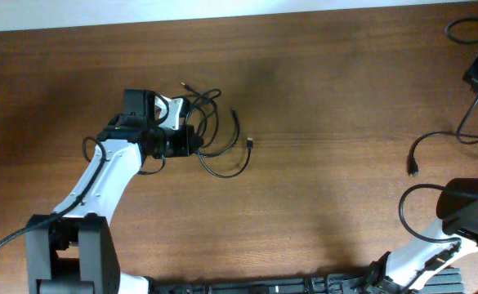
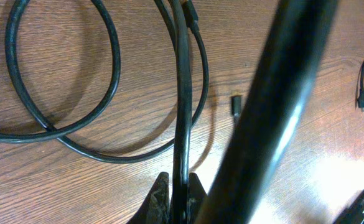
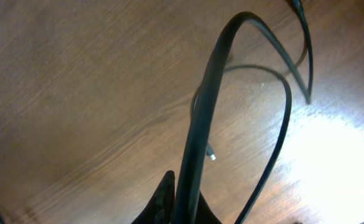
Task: Untangle cables
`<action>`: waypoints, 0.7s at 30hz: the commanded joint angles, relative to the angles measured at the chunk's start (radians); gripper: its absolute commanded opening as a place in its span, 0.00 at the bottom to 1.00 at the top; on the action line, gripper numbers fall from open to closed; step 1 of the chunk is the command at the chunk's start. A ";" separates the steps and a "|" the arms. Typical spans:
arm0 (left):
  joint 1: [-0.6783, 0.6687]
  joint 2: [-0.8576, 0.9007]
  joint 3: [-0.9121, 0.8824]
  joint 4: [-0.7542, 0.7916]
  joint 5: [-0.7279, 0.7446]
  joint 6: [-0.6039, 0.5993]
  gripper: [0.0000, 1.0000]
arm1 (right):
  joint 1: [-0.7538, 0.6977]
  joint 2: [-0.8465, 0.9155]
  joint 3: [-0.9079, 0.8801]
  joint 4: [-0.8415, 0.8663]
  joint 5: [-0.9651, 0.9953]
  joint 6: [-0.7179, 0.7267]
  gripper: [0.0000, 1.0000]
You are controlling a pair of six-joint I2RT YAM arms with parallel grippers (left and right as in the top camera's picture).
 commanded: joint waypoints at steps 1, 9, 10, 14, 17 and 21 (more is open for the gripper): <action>-0.001 -0.017 -0.006 0.002 -0.013 0.026 0.00 | 0.004 -0.011 -0.002 0.004 0.009 -0.021 0.35; -0.001 -0.017 -0.006 0.007 0.002 0.026 0.00 | 0.005 -0.011 -0.002 -0.069 -0.031 -0.022 0.73; -0.001 -0.017 -0.006 0.007 0.011 0.026 0.00 | 0.006 -0.011 -0.009 -0.086 -0.048 -0.040 0.75; -0.001 -0.017 -0.006 0.007 0.010 0.026 0.00 | 0.004 -0.011 -0.220 -0.037 0.007 -0.010 0.74; -0.001 -0.017 -0.006 0.007 0.007 0.026 0.00 | 0.004 -0.011 -0.451 0.102 0.012 0.014 0.72; -0.001 -0.017 -0.006 0.007 0.007 0.026 0.00 | 0.004 -0.011 -0.667 0.253 0.021 0.013 0.65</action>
